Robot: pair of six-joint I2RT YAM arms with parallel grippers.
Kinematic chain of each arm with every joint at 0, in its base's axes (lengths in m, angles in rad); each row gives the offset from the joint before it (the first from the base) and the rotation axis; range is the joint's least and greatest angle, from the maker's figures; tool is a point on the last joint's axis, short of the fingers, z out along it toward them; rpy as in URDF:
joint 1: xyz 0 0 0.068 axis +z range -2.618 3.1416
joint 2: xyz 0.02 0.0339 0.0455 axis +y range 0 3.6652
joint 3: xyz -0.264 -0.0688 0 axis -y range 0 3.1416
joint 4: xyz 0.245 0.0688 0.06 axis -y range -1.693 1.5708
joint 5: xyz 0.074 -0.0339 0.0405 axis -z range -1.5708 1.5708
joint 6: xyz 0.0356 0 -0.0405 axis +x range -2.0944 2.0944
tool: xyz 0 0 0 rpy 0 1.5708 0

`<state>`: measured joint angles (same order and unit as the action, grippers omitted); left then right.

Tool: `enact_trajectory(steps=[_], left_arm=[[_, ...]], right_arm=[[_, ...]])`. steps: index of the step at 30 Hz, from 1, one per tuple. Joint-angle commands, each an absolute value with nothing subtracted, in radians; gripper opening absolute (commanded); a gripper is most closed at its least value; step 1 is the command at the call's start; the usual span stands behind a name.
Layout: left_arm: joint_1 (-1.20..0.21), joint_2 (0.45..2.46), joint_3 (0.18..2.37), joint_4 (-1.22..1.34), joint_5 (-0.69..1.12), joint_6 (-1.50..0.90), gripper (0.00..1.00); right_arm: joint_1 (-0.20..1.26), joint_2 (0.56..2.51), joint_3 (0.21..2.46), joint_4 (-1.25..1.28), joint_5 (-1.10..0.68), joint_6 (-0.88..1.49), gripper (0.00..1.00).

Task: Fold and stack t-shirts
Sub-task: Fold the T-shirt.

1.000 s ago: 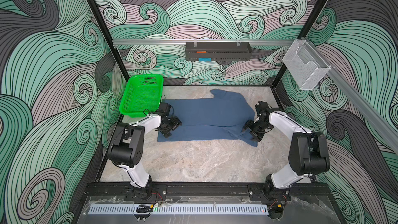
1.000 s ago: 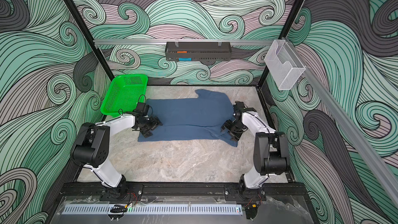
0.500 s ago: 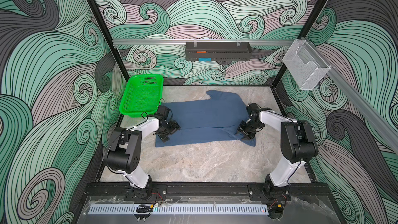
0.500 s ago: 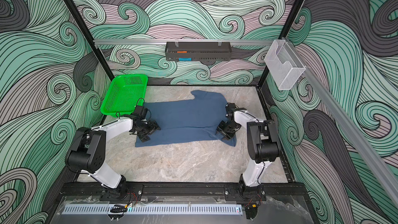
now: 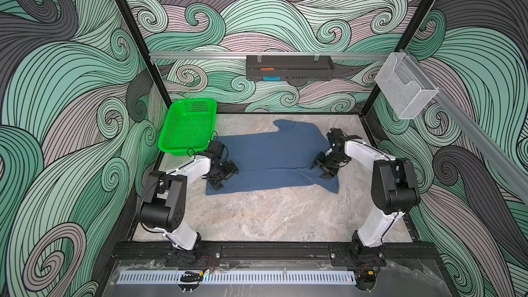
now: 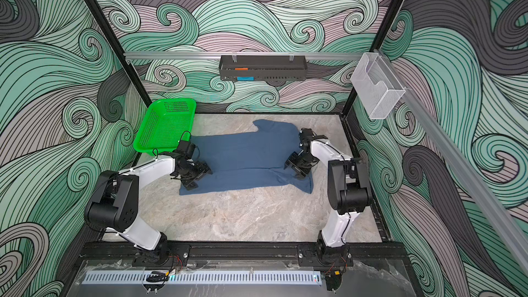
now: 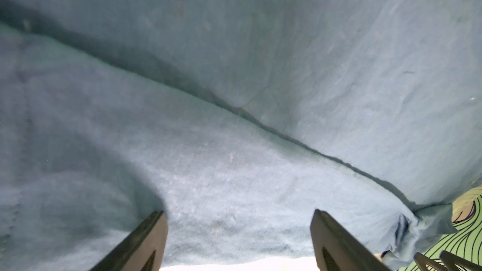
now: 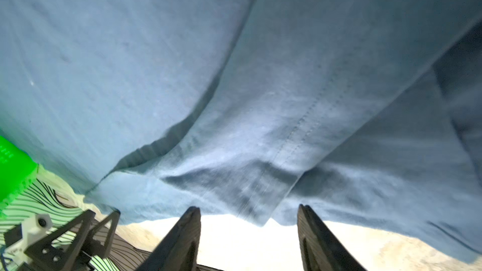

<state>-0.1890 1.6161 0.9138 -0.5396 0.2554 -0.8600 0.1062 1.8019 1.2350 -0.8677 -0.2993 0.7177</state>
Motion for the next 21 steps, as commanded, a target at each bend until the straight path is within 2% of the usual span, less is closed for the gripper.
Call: enact_trajectory(steps=[1, 15, 21], left_arm=[[-0.179, 1.622, 0.918, -0.552, 0.259, -0.867, 0.90], [-0.148, 1.650, 0.938, -0.571, 0.272, -0.844, 0.90], [-0.113, 1.641, 0.913, -0.565, 0.286, -0.836, 0.90]], right_arm=[[0.109, 1.781, 1.256, -0.928, -0.301, 0.701, 0.62], [0.107, 1.947, 1.311, -0.902, -0.271, 0.687, 0.50], [0.106, 1.936, 1.308, -0.901, -0.255, 0.684, 0.44]])
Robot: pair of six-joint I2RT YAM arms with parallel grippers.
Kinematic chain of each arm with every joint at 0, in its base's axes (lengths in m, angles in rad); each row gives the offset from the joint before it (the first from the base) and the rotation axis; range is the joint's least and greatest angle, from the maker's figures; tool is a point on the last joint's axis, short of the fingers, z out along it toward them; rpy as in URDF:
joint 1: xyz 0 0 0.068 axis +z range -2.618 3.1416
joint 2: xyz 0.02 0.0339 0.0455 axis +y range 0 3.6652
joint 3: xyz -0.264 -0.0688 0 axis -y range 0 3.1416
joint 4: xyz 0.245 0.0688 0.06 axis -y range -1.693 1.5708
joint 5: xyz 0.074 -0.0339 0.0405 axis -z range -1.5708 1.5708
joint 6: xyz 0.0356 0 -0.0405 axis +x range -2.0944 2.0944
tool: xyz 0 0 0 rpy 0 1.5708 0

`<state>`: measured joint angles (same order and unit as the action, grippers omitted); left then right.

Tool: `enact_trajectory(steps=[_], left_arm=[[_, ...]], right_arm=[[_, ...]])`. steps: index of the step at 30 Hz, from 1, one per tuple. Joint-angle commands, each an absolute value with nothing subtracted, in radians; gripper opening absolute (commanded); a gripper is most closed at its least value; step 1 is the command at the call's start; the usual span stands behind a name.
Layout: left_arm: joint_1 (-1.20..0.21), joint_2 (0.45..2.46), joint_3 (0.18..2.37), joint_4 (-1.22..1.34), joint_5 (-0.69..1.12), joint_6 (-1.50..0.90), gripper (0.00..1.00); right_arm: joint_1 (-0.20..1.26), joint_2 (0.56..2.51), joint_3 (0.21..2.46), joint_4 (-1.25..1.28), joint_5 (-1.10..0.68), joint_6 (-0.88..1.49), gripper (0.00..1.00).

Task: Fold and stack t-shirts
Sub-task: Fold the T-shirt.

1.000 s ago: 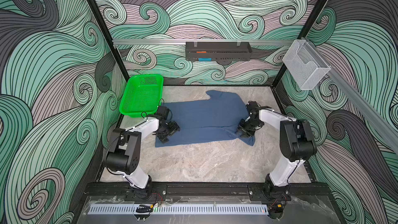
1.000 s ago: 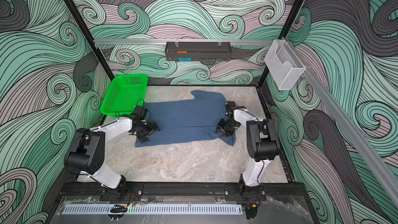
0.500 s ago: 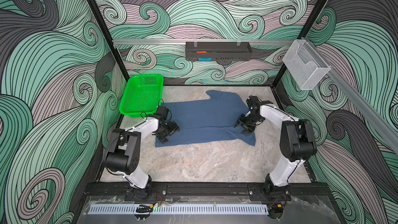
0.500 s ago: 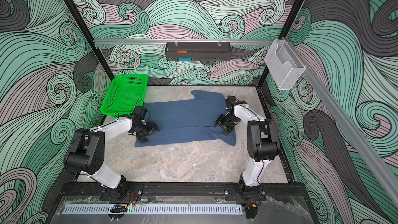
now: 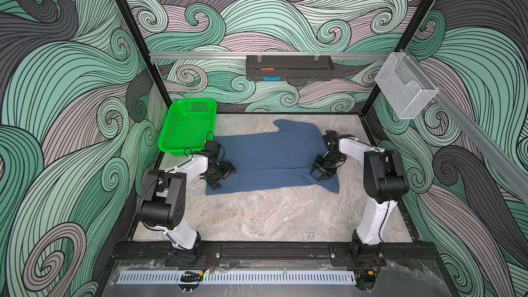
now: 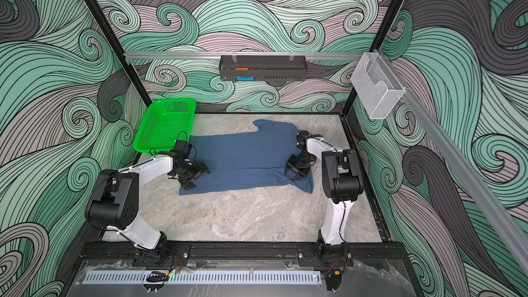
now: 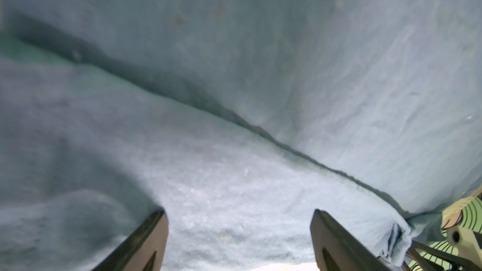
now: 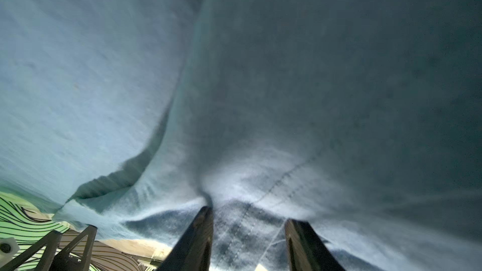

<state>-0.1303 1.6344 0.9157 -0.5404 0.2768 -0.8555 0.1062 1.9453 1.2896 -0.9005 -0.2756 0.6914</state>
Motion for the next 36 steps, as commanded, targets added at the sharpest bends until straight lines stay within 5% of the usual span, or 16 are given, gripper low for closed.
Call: enact_trajectory(steps=[1, 12, 36], left_arm=[[-0.107, 1.641, 0.908, -0.562, 0.292, -0.837, 0.90], [-0.092, 1.641, 0.907, -0.566, 0.299, -0.827, 0.90], [-0.068, 1.691, 0.961, -0.585, 0.310, -0.827, 0.90]], right_arm=[[0.106, 1.942, 1.314, -0.903, -0.260, 0.684, 0.40], [0.100, 1.957, 1.376, -0.923, -0.257, 0.672, 0.00], [0.028, 2.270, 1.895, -1.041, -0.327, 0.731, 0.00]])
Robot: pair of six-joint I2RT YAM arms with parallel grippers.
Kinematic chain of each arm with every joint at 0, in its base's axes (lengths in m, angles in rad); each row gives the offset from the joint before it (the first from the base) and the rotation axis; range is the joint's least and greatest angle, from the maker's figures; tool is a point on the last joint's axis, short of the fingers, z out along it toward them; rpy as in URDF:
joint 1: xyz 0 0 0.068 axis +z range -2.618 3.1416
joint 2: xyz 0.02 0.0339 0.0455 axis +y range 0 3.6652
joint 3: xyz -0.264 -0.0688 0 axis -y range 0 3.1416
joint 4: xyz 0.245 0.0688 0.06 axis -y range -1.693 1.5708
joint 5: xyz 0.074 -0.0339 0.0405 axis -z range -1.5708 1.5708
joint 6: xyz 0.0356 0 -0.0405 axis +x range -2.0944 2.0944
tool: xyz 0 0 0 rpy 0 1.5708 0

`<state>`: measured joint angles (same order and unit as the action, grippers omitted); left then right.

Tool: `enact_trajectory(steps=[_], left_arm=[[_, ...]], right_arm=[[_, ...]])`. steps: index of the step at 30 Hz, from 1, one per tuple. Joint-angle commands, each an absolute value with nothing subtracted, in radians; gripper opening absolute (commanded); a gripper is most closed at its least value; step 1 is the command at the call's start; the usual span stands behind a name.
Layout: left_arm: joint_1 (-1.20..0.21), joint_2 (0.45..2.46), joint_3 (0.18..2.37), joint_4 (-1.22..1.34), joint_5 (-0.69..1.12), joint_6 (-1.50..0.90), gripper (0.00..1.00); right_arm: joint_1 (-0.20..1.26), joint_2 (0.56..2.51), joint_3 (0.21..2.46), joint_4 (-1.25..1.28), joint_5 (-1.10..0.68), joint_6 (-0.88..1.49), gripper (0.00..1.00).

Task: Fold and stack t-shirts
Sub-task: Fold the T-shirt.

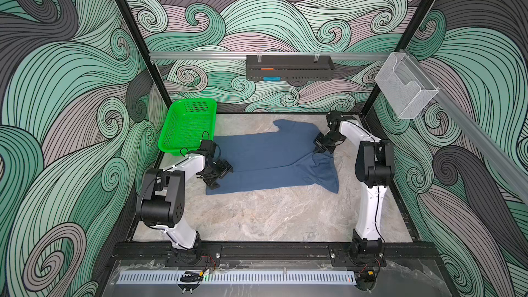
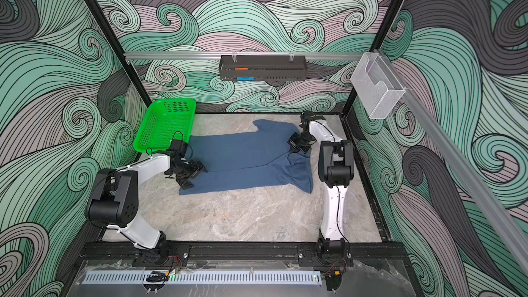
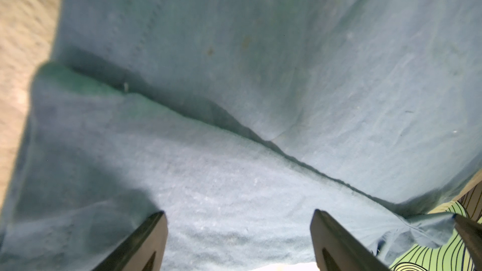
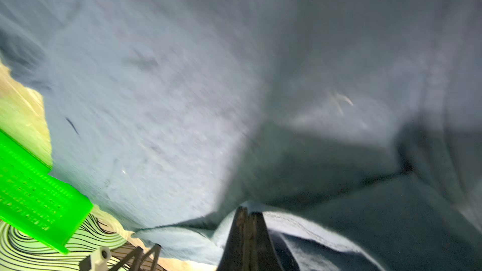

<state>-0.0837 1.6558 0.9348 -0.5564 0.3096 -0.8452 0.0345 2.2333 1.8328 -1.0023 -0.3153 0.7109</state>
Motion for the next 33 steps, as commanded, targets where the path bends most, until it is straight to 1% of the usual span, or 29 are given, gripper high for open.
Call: enact_trajectory(steps=[1, 3, 4, 5, 6, 7, 9, 10, 12, 14, 17, 23, 25, 26, 31, 33], left_arm=[[-0.067, 1.697, 0.967, -0.587, 0.311, -0.825, 0.90], [-0.065, 1.713, 0.980, -0.590, 0.320, -0.825, 0.90], [-0.064, 1.719, 0.984, -0.592, 0.324, -0.825, 0.90], [-0.065, 1.723, 0.989, -0.593, 0.328, -0.825, 0.90], [-0.065, 1.729, 0.993, -0.595, 0.332, -0.826, 0.90], [-0.064, 1.734, 0.995, -0.595, 0.335, -0.828, 0.90], [-0.064, 1.742, 1.002, -0.601, 0.338, -0.828, 0.90], [-0.065, 1.748, 1.005, -0.604, 0.341, -0.829, 0.90], [-0.066, 1.756, 1.017, -0.612, 0.348, -0.826, 0.90], [-0.066, 1.764, 1.034, -0.629, 0.351, -0.816, 0.90], [-0.064, 1.776, 1.062, -0.653, 0.356, -0.797, 0.90], [-0.064, 1.791, 1.092, -0.662, 0.376, -0.793, 0.89], [-0.065, 1.800, 1.097, -0.657, 0.380, -0.796, 0.89], [-0.064, 1.807, 1.099, -0.654, 0.381, -0.796, 0.89], [-0.063, 1.841, 1.117, -0.652, 0.382, -0.798, 0.89], [-0.061, 1.848, 1.120, -0.649, 0.382, -0.798, 0.89]], right_arm=[[0.027, 2.287, 1.921, -1.048, -0.330, 0.735, 0.00], [0.023, 2.328, 1.979, -1.059, -0.347, 0.745, 0.00], [0.021, 2.345, 2.006, -1.067, -0.348, 0.749, 0.03], [0.019, 2.363, 2.039, -1.078, -0.348, 0.753, 0.18], [0.016, 2.378, 2.066, -1.079, -0.353, 0.755, 0.41], [0.014, 2.388, 2.092, -1.079, -0.359, 0.753, 0.61], [0.012, 2.387, 2.121, -1.080, -0.343, 0.746, 0.84], [0.014, 2.376, 2.123, -1.079, -0.325, 0.741, 0.87], [0.012, 2.344, 2.098, -1.080, -0.294, 0.733, 0.88], [0.012, 2.298, 2.032, -1.078, -0.274, 0.741, 0.86], [0.021, 2.249, 1.918, -1.072, -0.286, 0.755, 0.78], [0.031, 2.184, 1.751, -1.030, -0.283, 0.750, 0.58], [0.031, 2.194, 1.752, -1.026, -0.292, 0.750, 0.46], [0.032, 2.204, 1.759, -1.026, -0.300, 0.751, 0.42], [0.047, 2.253, 1.803, -1.031, -0.325, 0.762, 0.27], [0.053, 2.267, 1.825, -1.039, -0.330, 0.764, 0.16]])
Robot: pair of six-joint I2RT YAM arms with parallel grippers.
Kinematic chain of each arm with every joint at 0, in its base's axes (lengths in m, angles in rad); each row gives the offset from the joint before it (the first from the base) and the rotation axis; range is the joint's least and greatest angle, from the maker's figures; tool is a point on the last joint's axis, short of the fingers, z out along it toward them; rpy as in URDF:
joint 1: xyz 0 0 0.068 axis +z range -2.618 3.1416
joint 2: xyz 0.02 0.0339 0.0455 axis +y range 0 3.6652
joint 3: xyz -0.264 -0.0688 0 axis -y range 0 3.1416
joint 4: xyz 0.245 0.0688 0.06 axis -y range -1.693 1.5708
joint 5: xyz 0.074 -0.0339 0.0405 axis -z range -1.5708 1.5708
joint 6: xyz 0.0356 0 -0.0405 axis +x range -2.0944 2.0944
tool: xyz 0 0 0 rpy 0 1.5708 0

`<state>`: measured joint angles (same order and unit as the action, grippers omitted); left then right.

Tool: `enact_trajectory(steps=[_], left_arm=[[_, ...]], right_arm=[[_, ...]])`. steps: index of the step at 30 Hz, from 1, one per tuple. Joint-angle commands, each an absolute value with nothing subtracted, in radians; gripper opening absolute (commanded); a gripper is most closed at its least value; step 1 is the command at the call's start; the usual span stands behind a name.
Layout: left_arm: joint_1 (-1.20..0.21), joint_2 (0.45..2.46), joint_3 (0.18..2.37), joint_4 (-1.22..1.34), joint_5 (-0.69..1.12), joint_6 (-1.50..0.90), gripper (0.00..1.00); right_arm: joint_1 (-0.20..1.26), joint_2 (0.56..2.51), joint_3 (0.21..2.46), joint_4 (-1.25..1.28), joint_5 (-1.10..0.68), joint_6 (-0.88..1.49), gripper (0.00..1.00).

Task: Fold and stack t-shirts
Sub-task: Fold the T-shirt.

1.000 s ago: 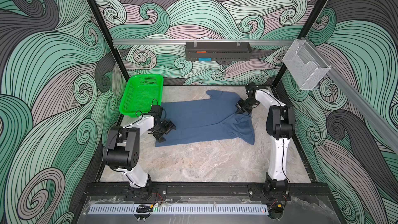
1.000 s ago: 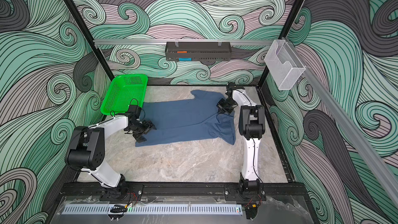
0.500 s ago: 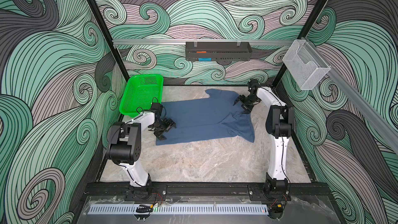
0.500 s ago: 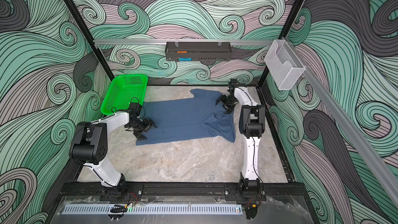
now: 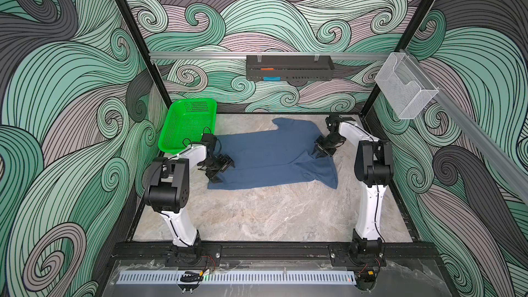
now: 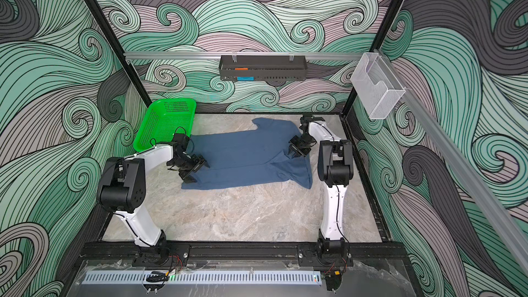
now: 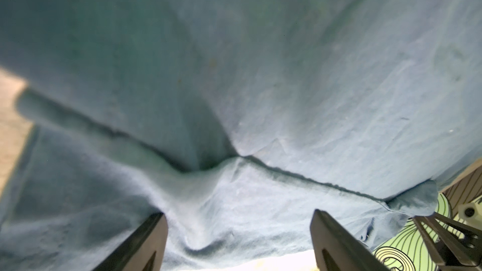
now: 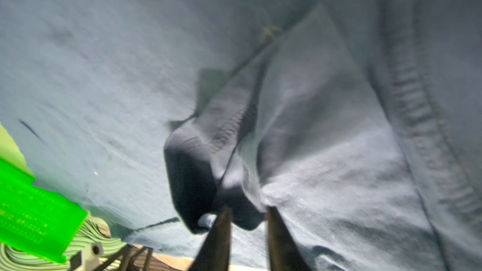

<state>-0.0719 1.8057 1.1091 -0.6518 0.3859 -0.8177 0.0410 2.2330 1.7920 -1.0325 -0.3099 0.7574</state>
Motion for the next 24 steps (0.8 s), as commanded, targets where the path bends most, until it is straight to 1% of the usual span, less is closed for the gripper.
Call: enact_trajectory(steps=[1, 3, 6, 15, 16, 17, 21, 24], left_arm=[[-0.061, 1.850, 1.120, -0.649, 0.382, -0.798, 0.89], [-0.058, 1.856, 1.120, -0.646, 0.380, -0.796, 0.89], [-0.055, 1.864, 1.117, -0.640, 0.380, -0.797, 0.89], [-0.051, 1.881, 1.129, -0.646, 0.382, -0.794, 0.89], [-0.051, 1.881, 1.132, -0.648, 0.382, -0.792, 0.89], [-0.049, 1.881, 1.134, -0.650, 0.382, -0.790, 0.89], [-0.046, 1.879, 1.145, -0.665, 0.381, -0.783, 0.89], [-0.041, 1.875, 1.159, -0.679, 0.380, -0.779, 0.89]], right_arm=[[0.055, 2.270, 1.835, -1.044, -0.327, 0.764, 0.11], [0.057, 2.273, 1.851, -1.046, -0.327, 0.765, 0.05], [0.055, 2.290, 1.888, -1.052, -0.326, 0.764, 0.00], [0.045, 2.391, 2.056, -1.090, -0.353, 0.785, 0.00], [0.042, 2.401, 2.076, -1.094, -0.356, 0.787, 0.03], [0.038, 2.414, 2.097, -1.097, -0.356, 0.791, 0.10], [0.025, 2.415, 2.141, -1.099, -0.332, 0.790, 0.48], [0.025, 2.377, 2.118, -1.100, -0.308, 0.775, 0.74]])
